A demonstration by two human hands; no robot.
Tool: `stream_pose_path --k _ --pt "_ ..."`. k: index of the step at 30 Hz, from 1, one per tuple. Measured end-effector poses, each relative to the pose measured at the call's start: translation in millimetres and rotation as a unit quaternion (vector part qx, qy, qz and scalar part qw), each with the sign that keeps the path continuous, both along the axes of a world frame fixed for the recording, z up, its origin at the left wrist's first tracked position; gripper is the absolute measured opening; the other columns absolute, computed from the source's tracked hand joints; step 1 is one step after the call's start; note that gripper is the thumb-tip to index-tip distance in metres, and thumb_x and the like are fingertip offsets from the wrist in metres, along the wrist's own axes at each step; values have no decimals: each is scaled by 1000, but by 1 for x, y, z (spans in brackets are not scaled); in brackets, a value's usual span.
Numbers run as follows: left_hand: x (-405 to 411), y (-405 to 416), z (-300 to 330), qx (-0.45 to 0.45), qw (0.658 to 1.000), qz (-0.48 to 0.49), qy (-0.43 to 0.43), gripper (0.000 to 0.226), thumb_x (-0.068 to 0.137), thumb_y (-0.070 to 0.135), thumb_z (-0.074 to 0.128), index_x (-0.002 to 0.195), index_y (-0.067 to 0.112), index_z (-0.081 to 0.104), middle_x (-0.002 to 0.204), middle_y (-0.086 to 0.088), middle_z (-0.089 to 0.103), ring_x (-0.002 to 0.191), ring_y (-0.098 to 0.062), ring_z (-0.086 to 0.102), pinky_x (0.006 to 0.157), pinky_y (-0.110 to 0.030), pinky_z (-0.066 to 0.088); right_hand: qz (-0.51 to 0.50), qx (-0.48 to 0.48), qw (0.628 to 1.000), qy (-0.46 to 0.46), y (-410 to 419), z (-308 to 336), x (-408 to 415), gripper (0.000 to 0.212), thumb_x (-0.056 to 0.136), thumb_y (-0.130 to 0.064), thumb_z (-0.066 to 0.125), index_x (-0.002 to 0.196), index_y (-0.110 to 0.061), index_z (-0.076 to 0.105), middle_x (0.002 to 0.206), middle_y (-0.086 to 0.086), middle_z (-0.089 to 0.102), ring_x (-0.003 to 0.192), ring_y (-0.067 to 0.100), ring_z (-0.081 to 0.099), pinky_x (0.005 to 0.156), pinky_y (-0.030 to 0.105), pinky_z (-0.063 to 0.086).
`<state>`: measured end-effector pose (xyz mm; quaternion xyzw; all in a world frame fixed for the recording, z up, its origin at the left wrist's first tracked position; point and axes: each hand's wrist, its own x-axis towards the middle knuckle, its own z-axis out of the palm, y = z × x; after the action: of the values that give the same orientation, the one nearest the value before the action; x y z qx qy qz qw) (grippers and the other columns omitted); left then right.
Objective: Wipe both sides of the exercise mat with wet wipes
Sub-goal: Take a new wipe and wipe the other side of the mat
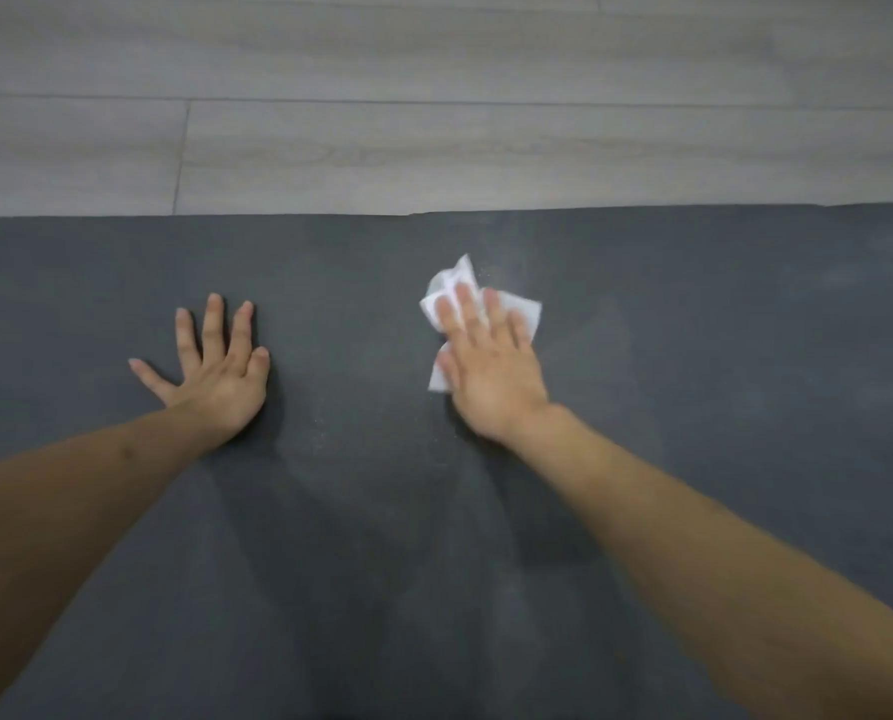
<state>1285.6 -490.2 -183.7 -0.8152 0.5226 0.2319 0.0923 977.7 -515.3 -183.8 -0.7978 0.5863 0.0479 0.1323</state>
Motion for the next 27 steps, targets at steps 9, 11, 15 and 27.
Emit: stream_pose_path --k 9,11,15,27 --pt "0 1 2 -1 1000 -2 13 57 105 51 18 157 50 -5 164 22 -25 152 -13 -26 113 -73 -14 313 -32 949 -5 80 4 -31 60 101 -31 32 161 -22 30 165 5 34 152 32 30 120 48 30" --pt "2 2 1 6 1000 1 13 57 105 51 18 157 50 -5 164 22 -25 152 -12 -26 113 -73 -14 70 -10 997 -24 0 10 -88 62 99 -32 35 159 -24 27 160 8 39 147 32 34 115 43 32" --pt "3 -4 1 11 1000 5 15 58 105 51 20 157 50 -5 164 22 -25 152 -13 -26 113 -74 -13 -218 27 976 -5 -68 12 -177 60 104 -42 14 163 -31 3 174 2 -3 159 28 -3 127 52 5" --pt "3 -1 4 20 999 -5 28 57 104 52 19 157 49 -4 164 22 -26 152 -13 -27 111 -75 -14 325 12 945 -17 177 5 -38 56 111 -42 29 165 -33 15 173 -5 10 160 26 2 128 51 14"
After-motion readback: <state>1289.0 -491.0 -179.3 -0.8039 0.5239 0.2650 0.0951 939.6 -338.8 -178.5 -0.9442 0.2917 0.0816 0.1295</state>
